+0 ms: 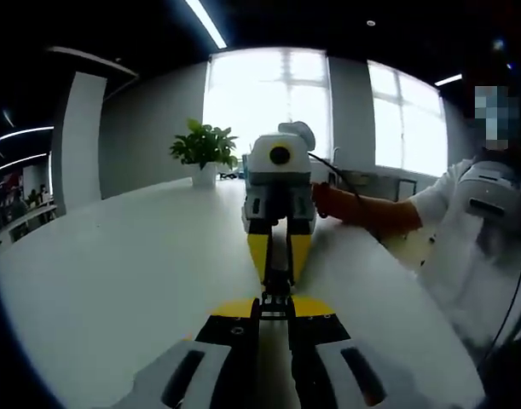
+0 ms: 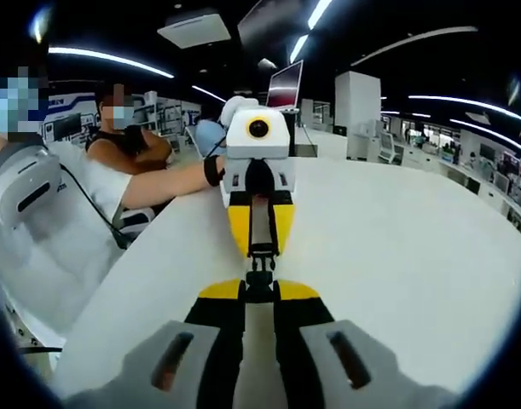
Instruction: Snap the two parts of the plastic buckle together until the buckle closes and remains connected.
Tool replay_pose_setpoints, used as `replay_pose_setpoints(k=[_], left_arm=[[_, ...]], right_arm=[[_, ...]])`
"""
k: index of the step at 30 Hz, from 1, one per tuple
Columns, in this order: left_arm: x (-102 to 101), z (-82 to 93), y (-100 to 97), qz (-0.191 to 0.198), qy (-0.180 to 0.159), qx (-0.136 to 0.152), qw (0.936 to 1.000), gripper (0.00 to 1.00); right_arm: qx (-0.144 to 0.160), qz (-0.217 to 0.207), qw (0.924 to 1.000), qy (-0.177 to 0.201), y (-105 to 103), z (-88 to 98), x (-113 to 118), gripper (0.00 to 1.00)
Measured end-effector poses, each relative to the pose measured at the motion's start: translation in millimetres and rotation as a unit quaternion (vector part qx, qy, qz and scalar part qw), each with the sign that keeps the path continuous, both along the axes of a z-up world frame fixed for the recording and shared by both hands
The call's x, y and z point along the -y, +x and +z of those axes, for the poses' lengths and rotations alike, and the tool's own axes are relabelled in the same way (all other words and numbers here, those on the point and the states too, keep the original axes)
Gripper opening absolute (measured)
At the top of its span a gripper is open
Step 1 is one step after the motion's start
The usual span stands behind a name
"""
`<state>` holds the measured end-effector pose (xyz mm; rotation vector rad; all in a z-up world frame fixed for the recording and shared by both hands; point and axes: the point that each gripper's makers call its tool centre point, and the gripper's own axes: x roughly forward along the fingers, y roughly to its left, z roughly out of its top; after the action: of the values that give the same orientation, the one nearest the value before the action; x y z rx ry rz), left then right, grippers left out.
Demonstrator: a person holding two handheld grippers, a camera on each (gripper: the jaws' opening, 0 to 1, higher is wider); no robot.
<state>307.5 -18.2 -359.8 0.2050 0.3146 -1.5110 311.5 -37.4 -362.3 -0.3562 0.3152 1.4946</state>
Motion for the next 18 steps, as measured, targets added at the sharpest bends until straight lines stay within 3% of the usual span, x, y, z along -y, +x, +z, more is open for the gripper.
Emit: replay_pose_setpoints(k=[18], left_arm=[[2.0, -5.0, -6.1, -0.009, 0.007, 0.006, 0.9999, 0.12]], right_arm=[[0.005, 0.007, 1.0, -0.003, -0.1, -2.1, 0.3, 0.11]])
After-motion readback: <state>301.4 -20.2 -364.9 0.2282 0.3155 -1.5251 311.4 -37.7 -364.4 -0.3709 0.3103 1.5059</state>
